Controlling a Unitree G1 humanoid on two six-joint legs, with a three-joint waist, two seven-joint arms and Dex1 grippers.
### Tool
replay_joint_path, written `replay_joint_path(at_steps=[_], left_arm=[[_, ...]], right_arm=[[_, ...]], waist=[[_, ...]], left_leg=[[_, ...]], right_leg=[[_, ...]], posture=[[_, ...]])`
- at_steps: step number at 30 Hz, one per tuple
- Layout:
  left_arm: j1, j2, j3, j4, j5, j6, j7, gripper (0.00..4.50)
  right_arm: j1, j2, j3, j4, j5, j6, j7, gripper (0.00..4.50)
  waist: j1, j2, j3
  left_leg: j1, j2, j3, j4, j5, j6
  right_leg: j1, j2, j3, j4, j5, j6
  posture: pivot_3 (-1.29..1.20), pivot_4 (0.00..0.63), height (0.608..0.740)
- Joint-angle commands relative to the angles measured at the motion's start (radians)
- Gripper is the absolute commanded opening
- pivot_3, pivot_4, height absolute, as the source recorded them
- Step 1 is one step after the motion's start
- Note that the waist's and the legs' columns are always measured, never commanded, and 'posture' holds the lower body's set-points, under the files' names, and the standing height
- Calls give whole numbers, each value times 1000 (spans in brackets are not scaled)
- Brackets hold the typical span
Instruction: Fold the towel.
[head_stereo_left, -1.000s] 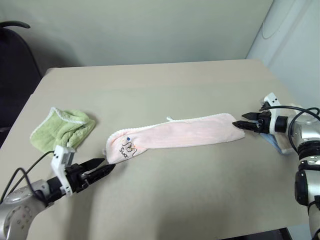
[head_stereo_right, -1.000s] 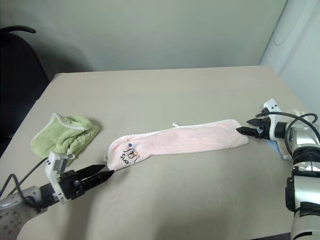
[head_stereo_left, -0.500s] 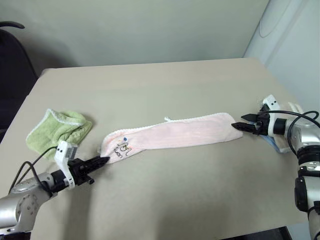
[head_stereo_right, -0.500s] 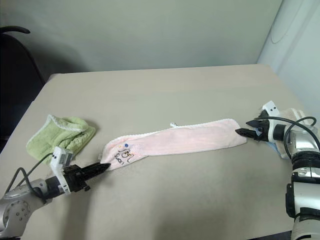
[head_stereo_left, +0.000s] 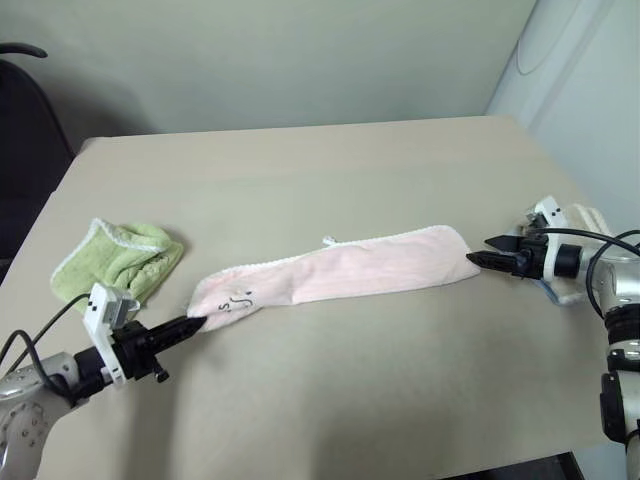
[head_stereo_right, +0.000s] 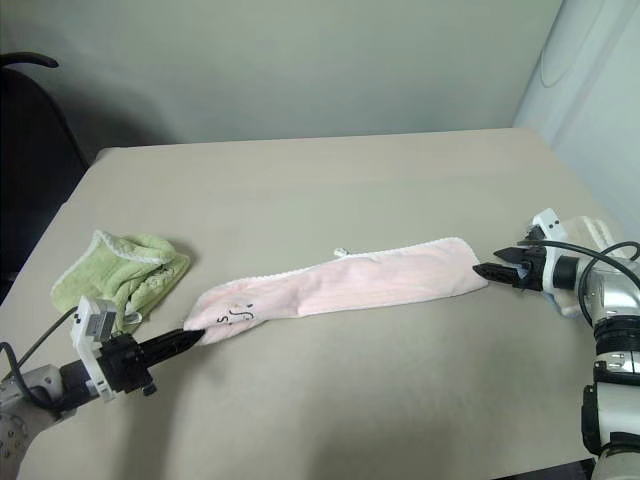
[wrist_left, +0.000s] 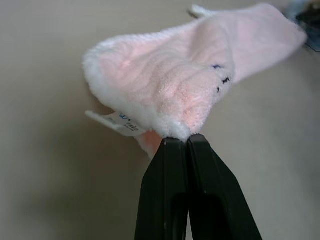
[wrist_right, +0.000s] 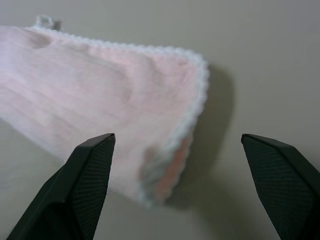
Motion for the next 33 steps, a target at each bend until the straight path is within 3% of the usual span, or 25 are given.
replay_joint_path(at_steps=[1, 7, 15, 18, 25, 33], left_arm=[[45, 44, 44, -15, 54, -55, -39, 5], [72, 71, 32, 34, 169, -157, -40, 5], [98, 34, 16, -10, 149, -163, -74, 5], [96, 26, 26, -10, 115, -130, -87, 687], [122, 34, 50, -18, 120, -147, -109, 2989], [109, 17, 174, 0, 64, -146, -107, 2989]], right_arm=[[9, -26, -54, -103, 87, 115, 20, 4367], [54, -11, -93, -196, 174, 285, -26, 4367], [95, 14, -114, -208, 220, 380, -115, 4367], [105, 12, -113, -207, 225, 377, -121, 4500], [107, 3, -148, -217, 271, 422, -139, 4500], [126, 28, -232, -241, 371, 597, -212, 4500]], waist=[[0, 0, 0], [1, 0, 0], [1, 0, 0], [1, 0, 0], [1, 0, 0], [2, 0, 0]], left_leg=[[0, 0, 0, 0, 0, 0], [1, 0, 0, 0, 0, 0], [0, 0, 0, 0, -1, 1], [0, 0, 0, 0, -1, 1], [0, 0, 0, 1, -1, 1], [0, 0, 0, 1, -1, 1]], right_leg=[[0, 0, 0, 0, 0, 0], [0, 0, 0, 0, 0, 0], [0, 0, 1, 0, 0, 0], [0, 0, 1, 0, 0, 0], [1, 0, 1, 0, 0, 0], [1, 0, 0, 0, 0, 0]], posture=[[0, 150, 740], [0, 150, 740], [0, 150, 740], [0, 150, 740], [0, 150, 740], [0, 150, 740]])
